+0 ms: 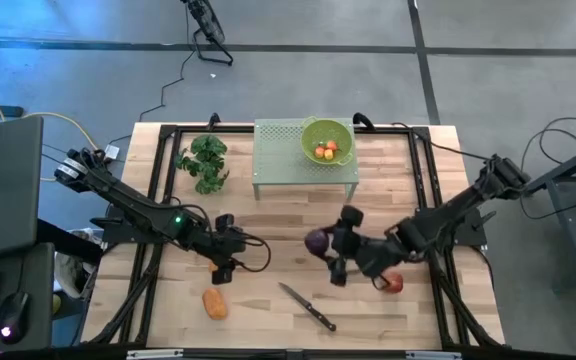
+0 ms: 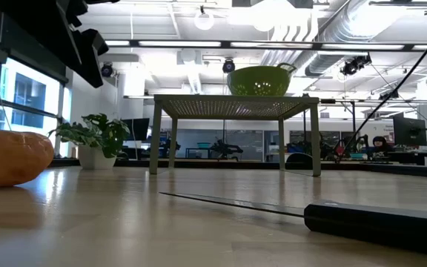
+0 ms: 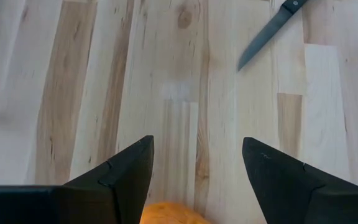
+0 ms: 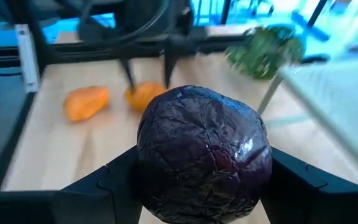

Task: Pick & Place Fruit
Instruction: Put the black plum into the green strainer bowl on the top shelf, then put the top potato into the green strainer bowl on the top shelf

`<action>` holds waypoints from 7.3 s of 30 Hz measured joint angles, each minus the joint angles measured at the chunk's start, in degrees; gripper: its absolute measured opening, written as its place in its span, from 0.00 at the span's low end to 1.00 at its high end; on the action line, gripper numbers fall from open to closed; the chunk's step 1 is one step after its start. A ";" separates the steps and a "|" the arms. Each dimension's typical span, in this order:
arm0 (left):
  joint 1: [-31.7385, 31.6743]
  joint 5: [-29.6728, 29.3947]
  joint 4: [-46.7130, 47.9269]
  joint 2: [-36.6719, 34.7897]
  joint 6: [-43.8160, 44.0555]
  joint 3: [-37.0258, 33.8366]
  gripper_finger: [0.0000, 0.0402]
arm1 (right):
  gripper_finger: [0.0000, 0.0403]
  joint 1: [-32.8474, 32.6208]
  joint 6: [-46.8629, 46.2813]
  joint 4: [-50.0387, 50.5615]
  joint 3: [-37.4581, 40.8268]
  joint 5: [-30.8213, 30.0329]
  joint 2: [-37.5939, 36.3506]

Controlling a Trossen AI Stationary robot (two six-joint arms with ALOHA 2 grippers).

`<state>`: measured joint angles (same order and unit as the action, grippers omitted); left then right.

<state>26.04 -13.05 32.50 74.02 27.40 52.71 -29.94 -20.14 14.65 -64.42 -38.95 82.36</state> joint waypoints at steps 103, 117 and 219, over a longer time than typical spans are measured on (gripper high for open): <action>-0.15 -1.52 0.47 0.02 6.10 0.00 0.60 | 0.88 41.56 2.40 12.10 0.02 20.86 -19.34; -0.15 -1.84 1.26 0.02 15.18 0.09 0.60 | 0.88 31.45 1.24 19.45 0.02 18.05 -21.30; 3.85 0.85 26.27 5.01 59.53 10.32 0.60 | 0.88 -2.34 -28.05 24.70 22.18 0.93 -21.30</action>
<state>29.90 -12.20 58.77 79.02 86.93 63.02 -32.27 -48.18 39.35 -42.24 -38.02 61.06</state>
